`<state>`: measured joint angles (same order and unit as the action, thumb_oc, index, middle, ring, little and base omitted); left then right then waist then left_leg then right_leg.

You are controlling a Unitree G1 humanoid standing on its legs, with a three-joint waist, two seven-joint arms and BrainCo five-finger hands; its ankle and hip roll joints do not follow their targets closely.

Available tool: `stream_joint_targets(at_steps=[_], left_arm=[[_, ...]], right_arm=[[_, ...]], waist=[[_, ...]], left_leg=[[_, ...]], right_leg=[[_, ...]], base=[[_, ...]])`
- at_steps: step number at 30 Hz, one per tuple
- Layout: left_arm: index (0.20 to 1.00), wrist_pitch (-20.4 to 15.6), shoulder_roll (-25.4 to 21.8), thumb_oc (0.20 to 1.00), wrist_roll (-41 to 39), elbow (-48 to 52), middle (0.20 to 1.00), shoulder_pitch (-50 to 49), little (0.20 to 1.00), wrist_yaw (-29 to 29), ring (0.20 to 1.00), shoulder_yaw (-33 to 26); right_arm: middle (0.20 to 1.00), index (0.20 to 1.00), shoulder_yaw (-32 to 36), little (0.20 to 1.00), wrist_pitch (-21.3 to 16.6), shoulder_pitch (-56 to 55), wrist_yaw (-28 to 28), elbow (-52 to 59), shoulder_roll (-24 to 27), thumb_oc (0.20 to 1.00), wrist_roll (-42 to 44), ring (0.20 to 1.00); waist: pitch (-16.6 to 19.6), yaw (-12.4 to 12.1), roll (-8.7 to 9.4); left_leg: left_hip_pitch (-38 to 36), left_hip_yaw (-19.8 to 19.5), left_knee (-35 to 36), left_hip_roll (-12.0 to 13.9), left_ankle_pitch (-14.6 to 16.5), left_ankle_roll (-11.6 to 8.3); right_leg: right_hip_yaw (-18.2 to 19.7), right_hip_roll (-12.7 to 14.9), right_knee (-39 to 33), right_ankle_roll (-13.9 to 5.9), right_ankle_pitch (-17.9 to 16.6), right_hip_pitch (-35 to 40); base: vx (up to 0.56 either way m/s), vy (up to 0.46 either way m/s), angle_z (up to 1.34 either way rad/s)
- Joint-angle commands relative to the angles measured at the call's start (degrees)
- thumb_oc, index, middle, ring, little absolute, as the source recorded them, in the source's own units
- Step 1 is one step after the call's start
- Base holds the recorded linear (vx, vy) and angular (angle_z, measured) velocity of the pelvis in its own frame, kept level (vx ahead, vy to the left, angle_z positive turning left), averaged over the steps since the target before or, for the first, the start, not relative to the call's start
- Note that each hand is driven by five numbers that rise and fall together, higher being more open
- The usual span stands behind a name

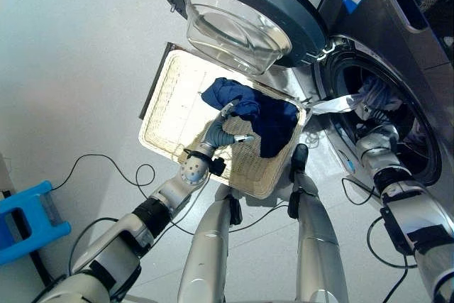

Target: Put the clothes into the washing machine.

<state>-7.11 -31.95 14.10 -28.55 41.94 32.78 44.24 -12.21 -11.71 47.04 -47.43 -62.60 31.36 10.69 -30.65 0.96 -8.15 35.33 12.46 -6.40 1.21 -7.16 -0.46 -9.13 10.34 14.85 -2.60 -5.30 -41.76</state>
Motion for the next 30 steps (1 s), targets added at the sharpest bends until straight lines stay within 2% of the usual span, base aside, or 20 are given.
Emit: stream_joint_targets(at_steps=[1, 5, 7, 13, 18, 30], left_arm=[[1.0, 4.89, 0.74, 1.0, 15.48, -2.05, 1.0, 4.59, 1.0, 6.62, 1.0, 0.06], [1.0, 8.36, 0.95, 1.0, 24.41, -9.8, 1.0, 12.03, 1.0, 2.64, 1.0, 6.04], [1.0, 8.5, 2.06, 1.0, 26.18, -15.39, 1.0, 14.79, 1.0, 1.03, 1.0, 8.87], [1.0, 7.61, 5.3, 1.0, 27.99, -26.54, 1.0, 17.3, 1.0, -2.3, 1.0, 12.77], [1.0, 7.23, 7.39, 1.0, 29.87, -31.45, 1.0, 17.09, 1.0, -5.14, 1.0, 14.08], [1.0, 6.54, 7.15, 1.0, 31.84, -30.1, 1.0, 18.75, 1.0, -10.64, 1.0, 16.4]], right_arm=[[1.0, 1.0, -2.08, 1.0, -6.08, -1.26, -0.38, 3.92, 2.14, 1.0, 0.46, 1.0], [1.0, 1.0, -4.08, 1.0, -9.27, -4.46, 0.02, 10.62, -0.18, 1.0, 2.61, 1.0], [1.0, 1.0, -4.88, 1.0, -10.42, -5.03, 0.28, 12.89, -1.18, 1.0, 3.06, 1.0], [1.0, 1.0, -6.92, 1.0, -11.41, -3.58, 0.83, 15.48, -3.41, 1.0, 4.0, 1.0], [1.0, 1.0, -7.05, 1.0, -12.0, -1.52, 0.96, 15.11, -4.91, 1.0, 5.01, 1.0], [1.0, 1.0, -6.17, 1.0, -12.85, 1.09, 1.68, 13.88, -5.88, 1.0, 7.05, 1.0]], waist=[[0.85, 2.33, -2.16], [0.85, 5.52, -1.22], [0.85, 6.91, -0.71], [0.85, 8.97, 0.48], [0.85, 9.46, 1.15], [0.85, 9.3, 1.68]], left_leg=[[1.34, 3.05, -6.64, -3.69, 8.0, -1.65], [1.66, 5.51, -5.9, -2.38, 7.25, -2.75], [1.8, 6.71, -5.32, -1.67, 6.64, -3.31], [2.81, 8.78, -4.48, -0.56, 5.17, -4.39], [4.48, 9.4, -3.99, -0.12, 4.12, -4.81], [8.01, 9.45, -2.48, 0.17, 2.52, -4.98]], right_leg=[[-2.62, -2.14, 5.14, -5.29, 4.19, -0.86], [-0.6, -3.28, 4.64, -5.44, 3.81, -2.33], [0.33, -3.98, 4.18, -5.5, 3.4, -2.99], [1.85, -5.51, 2.8, -5.5, 2.46, -4.14], [2.5, -6.51, 2.11, -5.45, 1.85, -5.41], [3.29, -8.04, 0.79, -5.66, 0.71, -8.08]], base=[[0.0, 0.088, -0.09], [0.02, 0.097, -0.11], [0.01, 0.08, -0.24], [0.0, 0.045, -0.23], [0.0, 0.026, -0.18], [0.0, 0.0, -0.01]])
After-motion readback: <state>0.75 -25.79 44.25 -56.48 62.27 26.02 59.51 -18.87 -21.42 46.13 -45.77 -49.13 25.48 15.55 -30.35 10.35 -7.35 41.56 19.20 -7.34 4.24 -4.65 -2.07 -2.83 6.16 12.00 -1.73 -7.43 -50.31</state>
